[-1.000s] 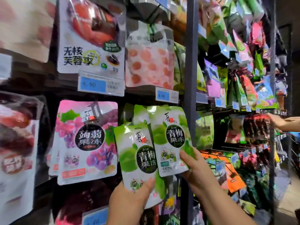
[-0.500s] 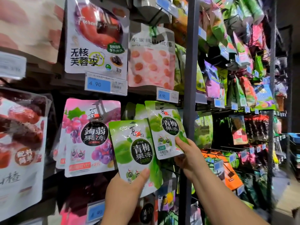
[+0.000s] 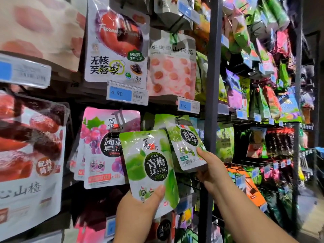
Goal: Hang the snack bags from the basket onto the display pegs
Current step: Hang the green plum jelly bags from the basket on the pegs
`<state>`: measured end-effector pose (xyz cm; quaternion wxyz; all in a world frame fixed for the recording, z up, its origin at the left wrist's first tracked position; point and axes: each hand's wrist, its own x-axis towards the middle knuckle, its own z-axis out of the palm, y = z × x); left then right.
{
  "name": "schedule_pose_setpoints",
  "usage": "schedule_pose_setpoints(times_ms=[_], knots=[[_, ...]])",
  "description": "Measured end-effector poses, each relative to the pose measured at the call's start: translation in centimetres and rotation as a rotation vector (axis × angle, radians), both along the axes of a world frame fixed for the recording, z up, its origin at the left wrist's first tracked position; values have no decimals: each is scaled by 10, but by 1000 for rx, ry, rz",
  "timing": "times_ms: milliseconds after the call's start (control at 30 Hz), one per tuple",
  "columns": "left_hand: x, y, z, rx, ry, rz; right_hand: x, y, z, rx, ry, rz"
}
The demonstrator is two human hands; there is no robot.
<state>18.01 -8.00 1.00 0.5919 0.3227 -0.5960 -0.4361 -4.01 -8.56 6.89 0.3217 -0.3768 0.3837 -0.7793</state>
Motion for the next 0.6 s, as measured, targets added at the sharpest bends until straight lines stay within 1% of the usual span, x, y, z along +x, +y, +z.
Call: schedule_pose_setpoints(times_ms=[133, 333, 500, 600], knots=[[3, -3, 0, -17, -21, 14, 5, -4, 5, -6, -2, 32], [4, -6, 0, -31, 8, 7, 4, -18, 4, 46, 46, -68], [6, -8, -5, -34, 30, -12, 5, -27, -6, 166, 166, -120], [5, -9, -5, -41, 28, -30, 11, -24, -13, 275, 290, -152]])
